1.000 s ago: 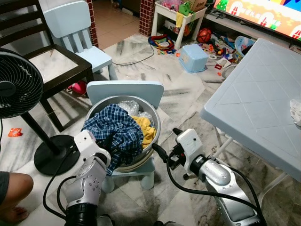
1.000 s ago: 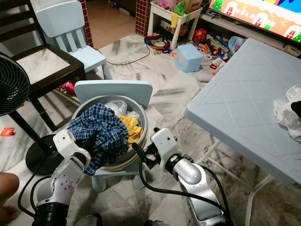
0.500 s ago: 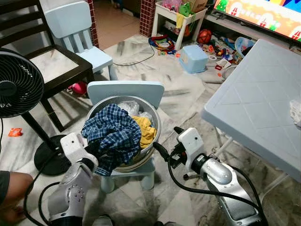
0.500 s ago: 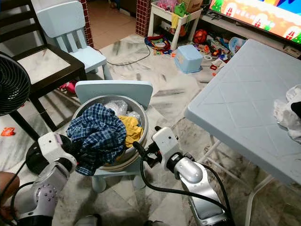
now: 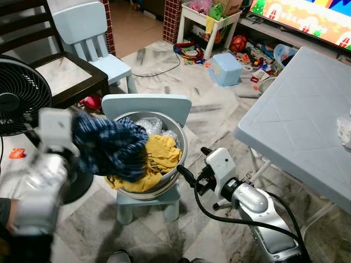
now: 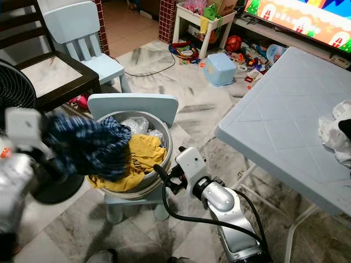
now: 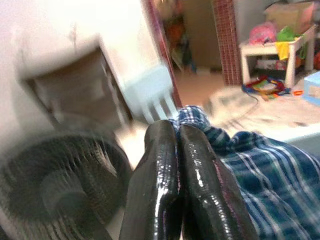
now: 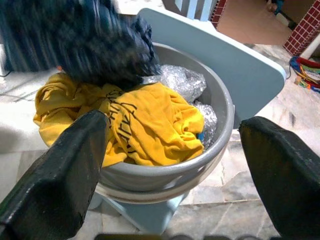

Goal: Hang hanger

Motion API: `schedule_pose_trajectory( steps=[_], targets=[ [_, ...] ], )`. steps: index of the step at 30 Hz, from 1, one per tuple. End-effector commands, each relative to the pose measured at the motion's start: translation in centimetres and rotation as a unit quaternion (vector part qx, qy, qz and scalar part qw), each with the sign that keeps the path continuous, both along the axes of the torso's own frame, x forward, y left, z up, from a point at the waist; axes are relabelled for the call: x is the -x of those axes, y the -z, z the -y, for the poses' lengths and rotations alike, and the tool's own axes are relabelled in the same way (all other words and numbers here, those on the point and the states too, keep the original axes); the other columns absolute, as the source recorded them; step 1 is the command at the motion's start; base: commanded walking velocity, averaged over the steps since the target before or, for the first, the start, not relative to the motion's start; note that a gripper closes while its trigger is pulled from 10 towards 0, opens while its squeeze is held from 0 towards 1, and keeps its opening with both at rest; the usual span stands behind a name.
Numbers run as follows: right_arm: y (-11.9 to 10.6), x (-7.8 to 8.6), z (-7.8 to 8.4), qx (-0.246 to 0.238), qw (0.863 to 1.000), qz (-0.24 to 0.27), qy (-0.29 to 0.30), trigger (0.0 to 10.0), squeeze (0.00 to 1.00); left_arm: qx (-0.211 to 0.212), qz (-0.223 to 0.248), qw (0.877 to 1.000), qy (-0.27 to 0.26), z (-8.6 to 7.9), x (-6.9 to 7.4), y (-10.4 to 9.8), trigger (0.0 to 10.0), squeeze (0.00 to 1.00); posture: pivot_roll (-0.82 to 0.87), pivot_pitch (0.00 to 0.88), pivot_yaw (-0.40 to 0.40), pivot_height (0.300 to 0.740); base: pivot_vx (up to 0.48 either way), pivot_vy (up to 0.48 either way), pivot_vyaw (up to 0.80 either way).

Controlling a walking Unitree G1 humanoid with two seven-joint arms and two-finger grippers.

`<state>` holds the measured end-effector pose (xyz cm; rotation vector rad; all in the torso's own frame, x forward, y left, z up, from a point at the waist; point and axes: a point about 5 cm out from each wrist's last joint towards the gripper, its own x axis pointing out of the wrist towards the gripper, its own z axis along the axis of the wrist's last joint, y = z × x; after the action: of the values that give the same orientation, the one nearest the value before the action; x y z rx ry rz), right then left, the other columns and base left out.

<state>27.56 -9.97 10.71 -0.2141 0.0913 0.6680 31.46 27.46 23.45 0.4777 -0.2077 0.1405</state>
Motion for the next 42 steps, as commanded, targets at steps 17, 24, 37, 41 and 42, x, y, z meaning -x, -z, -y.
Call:
schedule_pose_trajectory(
  steps=[17,24,37,41,42],
  targets=[
    [0.4,0.4,1.0,0.005,1.0,-0.001,0.023,10.0,0.0,-0.186,-0.169,0.848,0.466,13.5,1.3,11.0,0.0,0.0,0.08,0.124,-0.101,0.74,0.0,0.0,0.0],
    [0.4,0.5,1.5,0.012,1.0,-0.005,0.025,10.0,0.0,-0.168,-0.253,0.828,0.472,13.4,3.0,14.9,0.0,0.0,0.08,0.133,-0.115,0.74,0.0,0.0,0.0],
    [0.6,0.7,1.0,0.011,1.0,-0.01,0.017,10.0,0.0,-0.026,-0.247,0.917,0.313,11.4,2.7,15.7,9.6,0.0,0.09,0.139,-0.125,0.74,0.0,0.0,0.0],
    [0.6,0.7,1.2,0.014,1.0,-0.01,0.017,10.0,0.0,0.076,-0.224,0.939,0.248,11.7,2.2,15.1,10.0,1.0,0.09,0.139,-0.122,0.74,0.0,0.0,0.0],
    [0.7,0.8,1.2,0.014,1.0,-0.01,0.017,10.0,0.0,0.109,-0.221,0.943,0.224,11.7,2.0,14.9,10.0,1.0,0.09,0.139,-0.122,0.74,0.0,0.0,0.0]
  ],
)
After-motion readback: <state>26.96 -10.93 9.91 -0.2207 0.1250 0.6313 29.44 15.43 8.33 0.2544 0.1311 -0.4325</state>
